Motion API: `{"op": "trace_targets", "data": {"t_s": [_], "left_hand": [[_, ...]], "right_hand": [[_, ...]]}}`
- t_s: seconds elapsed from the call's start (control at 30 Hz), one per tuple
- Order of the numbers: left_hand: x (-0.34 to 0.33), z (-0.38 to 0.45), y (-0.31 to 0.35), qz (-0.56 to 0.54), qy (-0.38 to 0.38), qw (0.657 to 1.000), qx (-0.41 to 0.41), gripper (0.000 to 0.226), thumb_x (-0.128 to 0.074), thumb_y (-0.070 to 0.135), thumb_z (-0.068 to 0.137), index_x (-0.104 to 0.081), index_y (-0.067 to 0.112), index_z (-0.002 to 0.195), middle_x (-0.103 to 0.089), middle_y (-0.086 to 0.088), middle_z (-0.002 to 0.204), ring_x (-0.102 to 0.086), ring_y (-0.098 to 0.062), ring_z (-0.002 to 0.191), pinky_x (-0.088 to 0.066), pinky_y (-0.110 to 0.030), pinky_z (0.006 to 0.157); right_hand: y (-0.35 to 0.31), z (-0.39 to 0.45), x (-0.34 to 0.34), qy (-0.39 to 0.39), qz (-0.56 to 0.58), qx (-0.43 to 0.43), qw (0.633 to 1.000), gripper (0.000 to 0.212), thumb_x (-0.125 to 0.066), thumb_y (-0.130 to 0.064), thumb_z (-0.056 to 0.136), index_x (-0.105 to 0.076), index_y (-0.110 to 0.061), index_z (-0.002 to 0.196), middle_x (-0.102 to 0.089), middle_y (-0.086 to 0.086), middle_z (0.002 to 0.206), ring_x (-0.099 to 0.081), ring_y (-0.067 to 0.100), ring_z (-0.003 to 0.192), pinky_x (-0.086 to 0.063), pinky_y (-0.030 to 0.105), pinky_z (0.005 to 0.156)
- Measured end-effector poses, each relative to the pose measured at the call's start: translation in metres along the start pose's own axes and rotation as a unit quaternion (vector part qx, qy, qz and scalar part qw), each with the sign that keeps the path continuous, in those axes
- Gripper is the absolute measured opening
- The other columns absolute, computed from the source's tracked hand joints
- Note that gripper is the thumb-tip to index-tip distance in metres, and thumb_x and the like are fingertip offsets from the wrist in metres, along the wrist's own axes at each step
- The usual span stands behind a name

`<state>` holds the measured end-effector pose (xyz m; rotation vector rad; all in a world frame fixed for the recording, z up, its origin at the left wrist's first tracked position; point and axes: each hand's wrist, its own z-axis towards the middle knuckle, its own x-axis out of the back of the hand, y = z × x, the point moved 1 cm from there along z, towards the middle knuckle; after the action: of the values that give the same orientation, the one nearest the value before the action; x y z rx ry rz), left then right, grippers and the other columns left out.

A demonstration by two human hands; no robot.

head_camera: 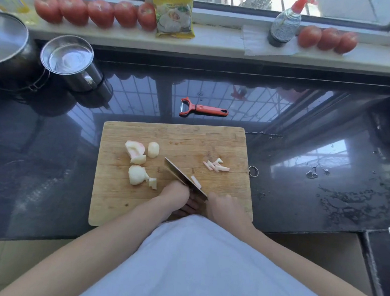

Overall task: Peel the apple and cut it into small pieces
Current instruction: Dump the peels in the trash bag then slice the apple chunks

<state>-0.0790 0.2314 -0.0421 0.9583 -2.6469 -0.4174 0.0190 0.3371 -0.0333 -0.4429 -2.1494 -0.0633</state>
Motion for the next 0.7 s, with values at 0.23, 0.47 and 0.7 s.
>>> {"op": "trace_targets", "data": {"t_s": [0.23,0.47,0.7], "left_hand": [[0.018,0.004,-0.022,-0.043,0.024,0.996,-0.074,0.028,-0.045,0.019,0.106,-0.070,0.006,0.108,-0.077,-0.018,0.092,-0.069,-0.028,0.071,-0.051,-0.031,0.059],[0.056,-0.003,-0.045,-0.142,0.071,0.984,-0.082,0.019,-0.049,0.016,0.106,-0.065,0.006,0.108,-0.075,-0.014,0.088,-0.071,-0.024,0.068,-0.056,-0.036,0.066],[0.056,-0.013,-0.027,-0.166,0.072,0.976,-0.121,0.017,-0.049,0.012,0.105,-0.065,0.007,0.102,-0.075,-0.011,0.085,-0.073,-0.023,0.070,-0.057,-0.032,0.065]], "right_hand": [[0.033,-0.020,0.000,0.157,0.153,-0.004,0.976,0.023,-0.052,-0.009,0.089,-0.043,-0.019,0.070,-0.051,-0.001,0.060,-0.048,0.030,0.057,-0.043,0.040,0.051],[0.034,-0.016,-0.013,0.060,0.115,0.031,0.991,0.019,-0.046,-0.022,0.092,-0.044,-0.022,0.073,-0.061,0.009,0.076,-0.056,0.033,0.070,-0.048,0.039,0.059],[0.082,0.008,0.005,0.154,0.051,-0.042,0.986,0.022,-0.047,-0.030,0.093,-0.060,-0.018,0.080,-0.064,0.005,0.076,-0.060,0.033,0.070,-0.052,0.041,0.061]]}}
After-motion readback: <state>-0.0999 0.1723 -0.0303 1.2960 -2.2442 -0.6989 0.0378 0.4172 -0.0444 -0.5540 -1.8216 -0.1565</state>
